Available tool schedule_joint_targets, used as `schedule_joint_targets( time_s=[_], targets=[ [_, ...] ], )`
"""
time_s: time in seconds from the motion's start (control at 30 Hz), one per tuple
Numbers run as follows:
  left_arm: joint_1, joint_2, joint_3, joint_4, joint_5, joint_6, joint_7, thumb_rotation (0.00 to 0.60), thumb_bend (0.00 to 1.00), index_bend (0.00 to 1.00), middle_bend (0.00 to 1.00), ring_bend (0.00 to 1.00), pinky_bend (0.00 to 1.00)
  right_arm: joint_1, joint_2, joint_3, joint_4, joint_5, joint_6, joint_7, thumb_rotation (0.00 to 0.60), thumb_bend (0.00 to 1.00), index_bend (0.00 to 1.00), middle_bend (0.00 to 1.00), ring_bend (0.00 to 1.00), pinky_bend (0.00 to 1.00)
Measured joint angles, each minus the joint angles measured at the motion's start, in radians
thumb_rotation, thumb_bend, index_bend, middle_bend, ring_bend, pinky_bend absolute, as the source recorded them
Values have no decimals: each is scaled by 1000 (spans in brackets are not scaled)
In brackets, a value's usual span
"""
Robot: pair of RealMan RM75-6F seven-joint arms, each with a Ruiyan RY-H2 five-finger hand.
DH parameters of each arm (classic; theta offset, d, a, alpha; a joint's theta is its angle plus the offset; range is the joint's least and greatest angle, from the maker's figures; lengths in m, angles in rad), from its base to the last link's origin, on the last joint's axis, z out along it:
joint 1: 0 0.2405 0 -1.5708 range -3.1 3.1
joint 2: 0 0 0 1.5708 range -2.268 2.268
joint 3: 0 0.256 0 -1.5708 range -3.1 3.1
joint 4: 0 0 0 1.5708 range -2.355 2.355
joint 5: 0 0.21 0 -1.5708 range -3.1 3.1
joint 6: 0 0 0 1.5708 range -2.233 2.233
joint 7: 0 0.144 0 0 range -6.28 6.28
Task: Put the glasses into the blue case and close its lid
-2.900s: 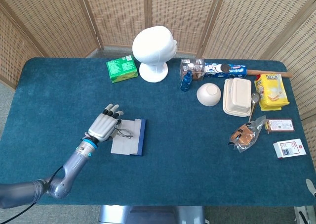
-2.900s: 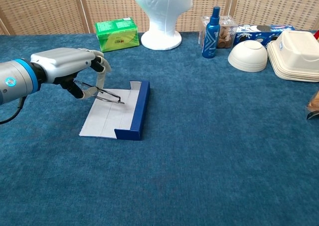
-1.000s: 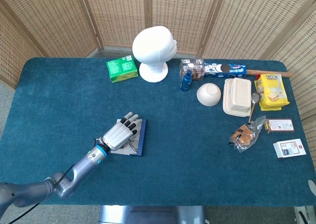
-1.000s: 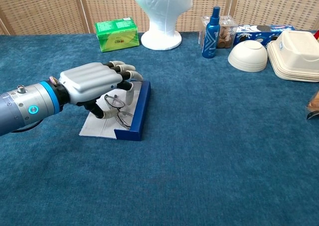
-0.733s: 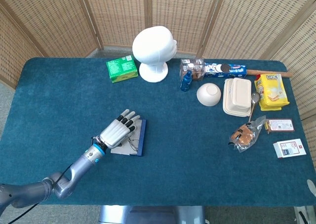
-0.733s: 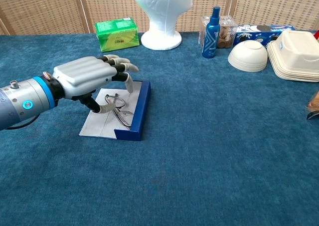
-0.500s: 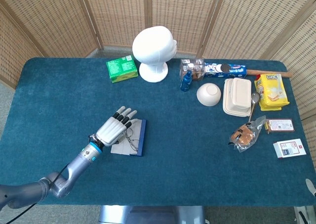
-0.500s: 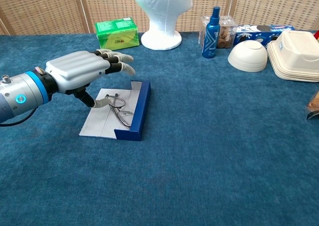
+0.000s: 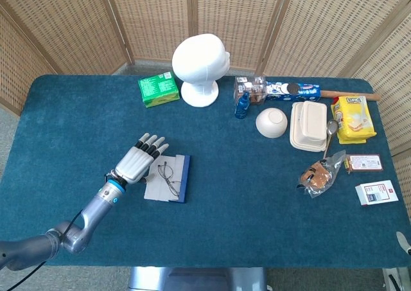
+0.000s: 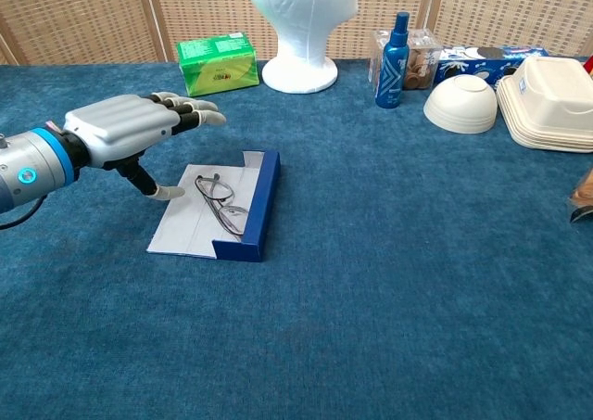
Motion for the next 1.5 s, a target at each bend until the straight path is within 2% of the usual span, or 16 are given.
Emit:
schedule_joint_targets(
  time_s=[0.57, 1.03, 1.5],
  targets=[
    [-60, -82, -62, 67, -62, -68, 62, 487, 238, 0, 0, 0, 0, -19, 6, 1, 8, 12, 19, 24, 522, 224, 0, 127, 0, 152],
    [-91, -148, -105, 103, -88, -67, 36, 488, 237, 0, 0, 0, 0, -26, 5, 0, 19, 17, 19, 36, 524, 223, 0, 127, 0, 154],
    [-127, -193, -126, 141, -110, -87, 48, 491, 238, 0, 0, 0, 0, -35, 6, 1, 22, 18, 30, 42, 523, 222, 0, 127, 0, 154]
  ],
)
